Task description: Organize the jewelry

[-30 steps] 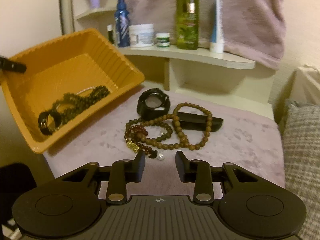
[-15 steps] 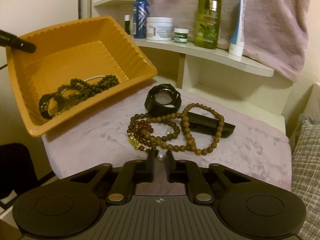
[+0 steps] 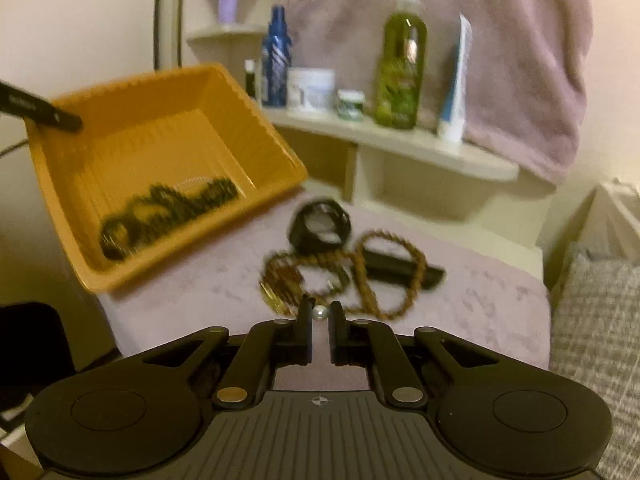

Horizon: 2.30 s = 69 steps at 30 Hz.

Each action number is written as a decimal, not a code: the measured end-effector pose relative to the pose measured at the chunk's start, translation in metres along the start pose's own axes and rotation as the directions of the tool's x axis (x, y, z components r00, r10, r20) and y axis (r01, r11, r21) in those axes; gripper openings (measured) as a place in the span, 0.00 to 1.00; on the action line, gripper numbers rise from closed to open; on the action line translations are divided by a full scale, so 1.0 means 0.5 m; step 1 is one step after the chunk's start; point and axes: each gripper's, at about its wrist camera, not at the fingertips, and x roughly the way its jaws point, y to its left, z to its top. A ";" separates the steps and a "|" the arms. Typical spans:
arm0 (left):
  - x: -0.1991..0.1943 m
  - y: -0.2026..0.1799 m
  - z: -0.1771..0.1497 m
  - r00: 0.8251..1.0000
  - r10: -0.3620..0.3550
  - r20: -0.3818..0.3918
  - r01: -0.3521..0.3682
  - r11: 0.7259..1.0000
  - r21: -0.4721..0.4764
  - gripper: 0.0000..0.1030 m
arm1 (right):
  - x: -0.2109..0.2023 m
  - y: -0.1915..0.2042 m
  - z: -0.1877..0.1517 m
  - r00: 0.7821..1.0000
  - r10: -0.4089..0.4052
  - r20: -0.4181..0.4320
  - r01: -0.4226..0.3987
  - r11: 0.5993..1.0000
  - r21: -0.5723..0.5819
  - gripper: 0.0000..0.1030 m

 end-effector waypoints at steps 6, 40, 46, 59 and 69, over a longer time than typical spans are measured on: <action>0.000 0.000 0.000 1.000 -0.002 -0.001 0.002 1.000 -0.001 0.07 | 0.001 0.078 0.075 0.985 0.149 0.088 -0.149 0.989 -0.001 0.08; -0.003 0.005 -0.001 1.000 -0.016 0.002 0.016 1.000 -0.003 0.08 | -0.007 0.082 0.077 0.983 0.061 0.170 -0.080 0.991 0.106 0.12; -0.003 0.006 -0.001 1.000 -0.017 0.000 0.017 1.000 -0.008 0.08 | -0.025 0.015 0.025 0.993 -0.090 0.082 0.071 0.975 0.209 0.13; 0.000 0.009 -0.001 1.000 -0.016 -0.001 0.016 1.000 -0.009 0.08 | 0.004 -0.021 -0.004 0.979 -0.202 0.027 0.190 0.954 0.232 0.51; 0.002 0.012 0.000 1.000 -0.014 -0.004 0.014 1.000 -0.010 0.07 | 0.065 0.023 -0.002 0.995 -0.092 -0.023 0.095 0.974 0.206 0.31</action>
